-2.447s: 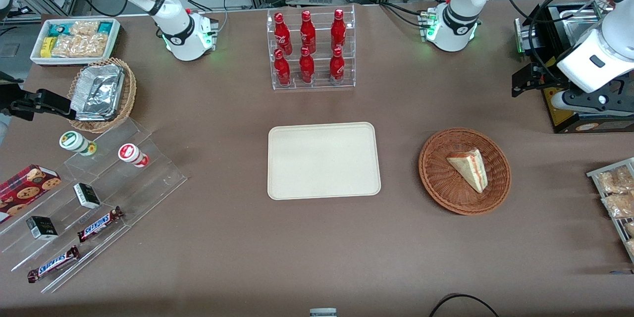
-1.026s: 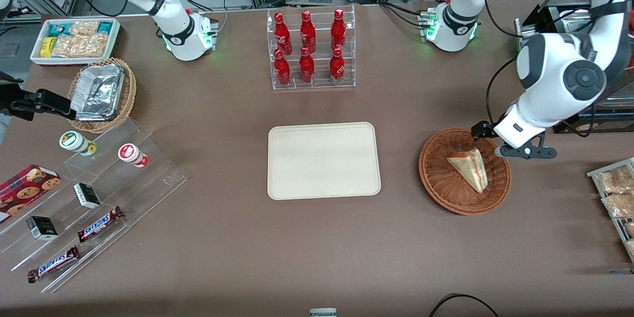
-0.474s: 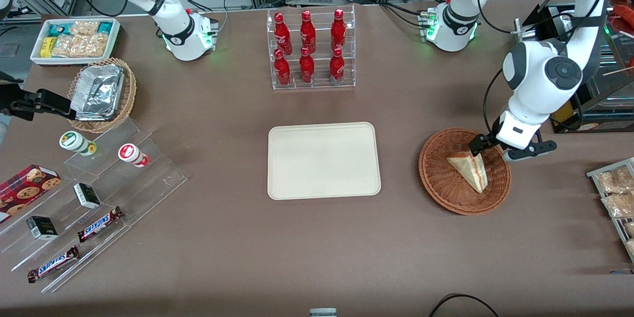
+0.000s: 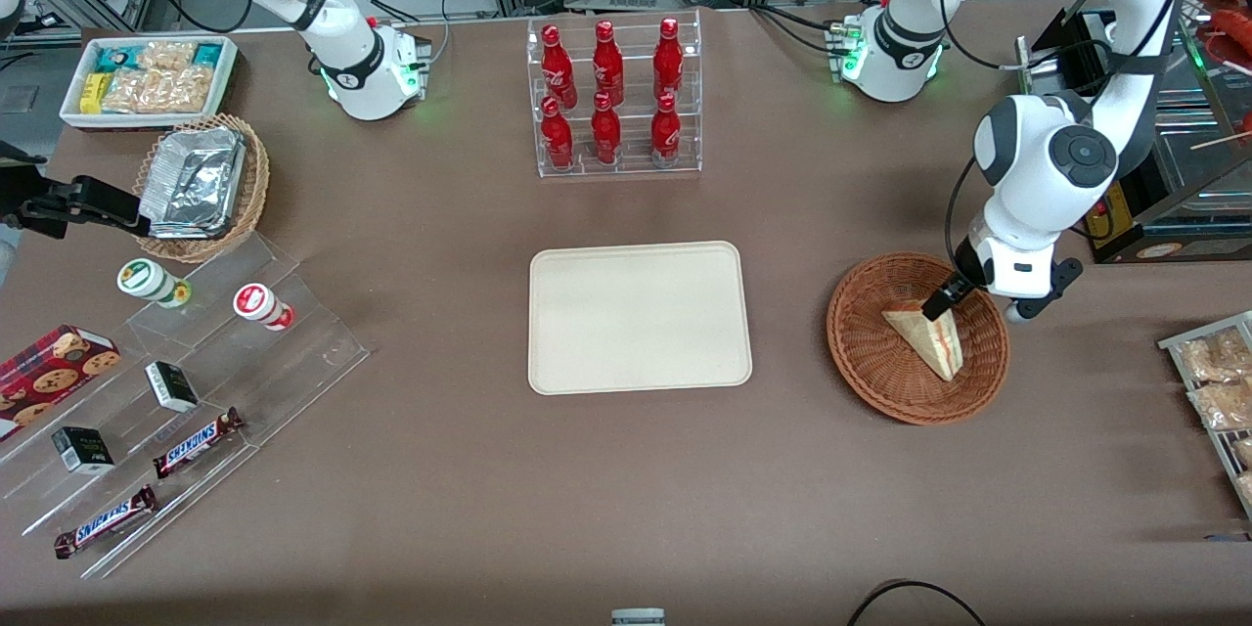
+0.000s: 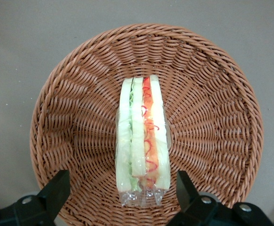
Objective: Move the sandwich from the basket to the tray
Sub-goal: 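Lower the open left gripper and close it on the sandwich's crust edge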
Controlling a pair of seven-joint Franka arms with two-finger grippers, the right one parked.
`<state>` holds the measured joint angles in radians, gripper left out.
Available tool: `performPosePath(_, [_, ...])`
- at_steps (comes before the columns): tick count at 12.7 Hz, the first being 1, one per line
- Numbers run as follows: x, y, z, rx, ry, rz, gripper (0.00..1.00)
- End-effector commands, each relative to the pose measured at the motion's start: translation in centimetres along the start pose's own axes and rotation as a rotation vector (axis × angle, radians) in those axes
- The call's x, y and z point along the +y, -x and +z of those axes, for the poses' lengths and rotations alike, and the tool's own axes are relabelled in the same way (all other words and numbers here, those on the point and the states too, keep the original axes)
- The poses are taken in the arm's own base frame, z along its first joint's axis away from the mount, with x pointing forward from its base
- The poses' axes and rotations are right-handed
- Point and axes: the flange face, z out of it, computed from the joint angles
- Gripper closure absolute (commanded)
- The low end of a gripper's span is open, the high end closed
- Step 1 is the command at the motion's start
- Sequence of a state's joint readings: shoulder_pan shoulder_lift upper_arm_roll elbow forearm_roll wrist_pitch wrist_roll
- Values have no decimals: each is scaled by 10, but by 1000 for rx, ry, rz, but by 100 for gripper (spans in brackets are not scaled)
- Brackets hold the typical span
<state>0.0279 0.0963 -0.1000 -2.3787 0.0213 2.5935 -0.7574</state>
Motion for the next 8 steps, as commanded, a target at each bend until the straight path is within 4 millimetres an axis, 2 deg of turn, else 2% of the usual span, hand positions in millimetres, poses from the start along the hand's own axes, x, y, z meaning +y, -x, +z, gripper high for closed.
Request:
performPosePath(1, [8, -2, 0, 11, 10, -16, 0])
performPosePath(3, [12, -7, -5, 20, 19, -13, 0])
performPosePath(8, [26, -19, 4, 10, 21, -14, 0])
